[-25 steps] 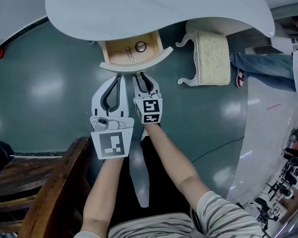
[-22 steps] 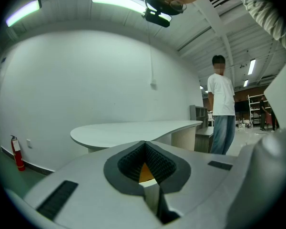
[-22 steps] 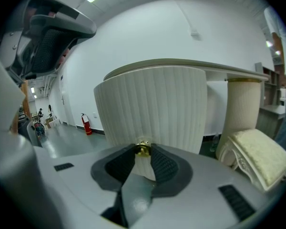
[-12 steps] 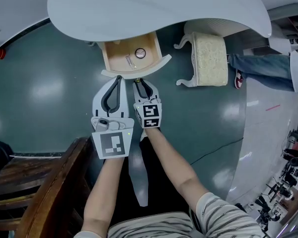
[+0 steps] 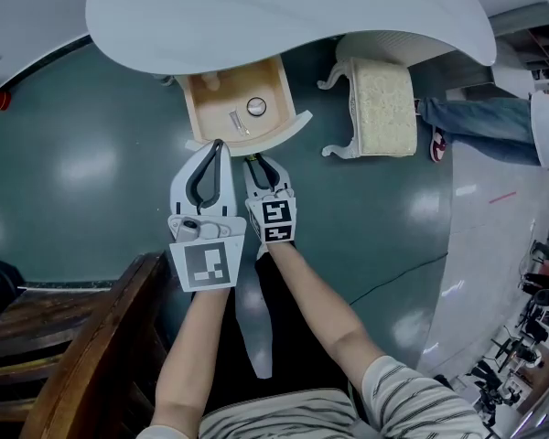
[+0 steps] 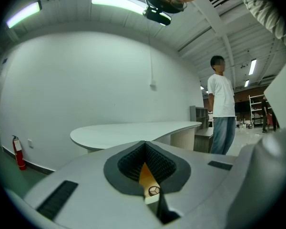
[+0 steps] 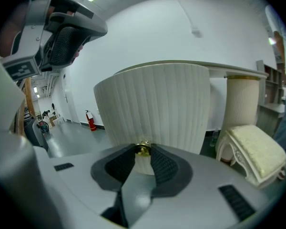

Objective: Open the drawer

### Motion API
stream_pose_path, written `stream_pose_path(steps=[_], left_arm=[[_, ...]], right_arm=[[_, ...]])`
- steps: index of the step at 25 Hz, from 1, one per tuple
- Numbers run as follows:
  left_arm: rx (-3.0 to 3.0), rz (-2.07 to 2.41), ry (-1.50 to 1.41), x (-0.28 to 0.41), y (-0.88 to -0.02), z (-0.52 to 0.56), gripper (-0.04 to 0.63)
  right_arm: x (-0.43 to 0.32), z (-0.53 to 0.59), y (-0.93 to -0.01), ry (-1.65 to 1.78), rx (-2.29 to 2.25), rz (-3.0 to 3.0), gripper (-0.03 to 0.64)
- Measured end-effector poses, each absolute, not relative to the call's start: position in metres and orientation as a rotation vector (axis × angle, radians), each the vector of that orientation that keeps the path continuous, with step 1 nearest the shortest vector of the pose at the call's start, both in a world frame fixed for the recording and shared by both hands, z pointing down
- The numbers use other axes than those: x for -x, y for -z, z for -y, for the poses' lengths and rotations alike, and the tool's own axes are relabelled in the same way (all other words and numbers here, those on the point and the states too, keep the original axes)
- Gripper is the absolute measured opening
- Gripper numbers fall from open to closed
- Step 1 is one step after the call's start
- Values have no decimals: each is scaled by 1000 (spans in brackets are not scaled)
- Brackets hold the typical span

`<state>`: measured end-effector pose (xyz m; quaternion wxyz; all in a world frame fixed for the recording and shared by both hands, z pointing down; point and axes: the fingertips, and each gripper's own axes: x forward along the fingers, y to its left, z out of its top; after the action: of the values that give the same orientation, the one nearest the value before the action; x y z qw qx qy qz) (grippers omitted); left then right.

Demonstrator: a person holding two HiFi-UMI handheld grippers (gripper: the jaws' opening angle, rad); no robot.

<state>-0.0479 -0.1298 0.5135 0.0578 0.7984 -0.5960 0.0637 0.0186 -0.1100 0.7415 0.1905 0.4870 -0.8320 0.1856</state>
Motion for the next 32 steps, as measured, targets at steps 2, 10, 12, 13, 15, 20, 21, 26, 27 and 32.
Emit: stream_pose_path(steps=[2,10,12,13,15,20,21,26,27,32], left_arm=[[-2418,1803,-197,46,-514,130,0],[-2413,1803,-199,39,-512,130,0],[-2420,1805,-194,37,-509,132,0],[-2424,1805,-188,35,-507,132,0],[-2432,1802,-188,33,-504,131,0],[-2434,1796,-197,34,-500,132,0],[-2434,1799,-192,35,-498,133,0],[-2434,1803,-185,37,-486,130,0],[-2434,1803,-190,37,-484,130,0],[-2432,1813,-187,39,-467,129,0]], right_arm=[[-18,109,-742,-525,-1359,2339,110],[-18,109,-743,-539,-1346,2306,110],[-18,110,-743,-548,-1337,2289,112],[-18,109,-743,-552,-1328,2286,112],[-18,106,-741,-554,-1301,2282,113],[-23,104,-720,-531,-1303,2287,114],[-23,105,-712,-526,-1310,2296,114],[-25,102,-669,-500,-1358,2339,30],[-25,103,-660,-495,-1362,2347,22],[-27,105,-624,-532,-1373,2375,14]])
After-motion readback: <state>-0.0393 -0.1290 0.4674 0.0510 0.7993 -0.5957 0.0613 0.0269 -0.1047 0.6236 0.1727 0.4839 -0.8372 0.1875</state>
